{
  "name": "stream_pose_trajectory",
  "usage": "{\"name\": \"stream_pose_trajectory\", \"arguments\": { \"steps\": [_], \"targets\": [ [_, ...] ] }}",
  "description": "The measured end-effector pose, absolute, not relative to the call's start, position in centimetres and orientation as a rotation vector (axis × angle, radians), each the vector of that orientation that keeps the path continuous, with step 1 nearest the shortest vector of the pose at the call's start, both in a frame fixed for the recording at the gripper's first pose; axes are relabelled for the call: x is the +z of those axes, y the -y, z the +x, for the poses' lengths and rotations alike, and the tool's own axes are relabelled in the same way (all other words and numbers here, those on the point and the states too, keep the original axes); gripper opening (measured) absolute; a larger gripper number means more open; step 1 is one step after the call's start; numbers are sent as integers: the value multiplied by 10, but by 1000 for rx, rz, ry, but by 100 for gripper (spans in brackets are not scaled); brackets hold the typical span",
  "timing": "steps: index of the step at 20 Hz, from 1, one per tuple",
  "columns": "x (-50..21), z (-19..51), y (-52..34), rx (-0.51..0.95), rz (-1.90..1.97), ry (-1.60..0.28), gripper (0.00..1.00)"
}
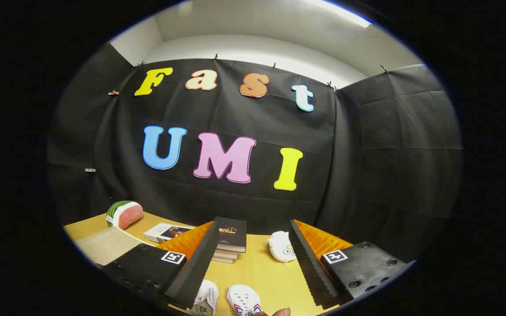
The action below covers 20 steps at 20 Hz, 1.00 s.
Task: Open the storage box then place both shoes into the box .Put the left shoe in first, then the right shoe, with the right side of both shoes facing outward in a uniform manner.
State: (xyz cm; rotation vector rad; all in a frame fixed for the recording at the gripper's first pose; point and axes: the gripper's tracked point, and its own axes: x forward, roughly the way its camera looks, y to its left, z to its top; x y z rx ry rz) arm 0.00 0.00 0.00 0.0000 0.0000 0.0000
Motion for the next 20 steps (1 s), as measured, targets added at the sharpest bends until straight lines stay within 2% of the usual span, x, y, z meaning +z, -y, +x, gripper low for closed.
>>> {"name": "stream_pose_trajectory", "arguments": {
  "steps": [20],
  "targets": [
    [-7,-3,-20,10,-12,-23,97]
  ]
}}
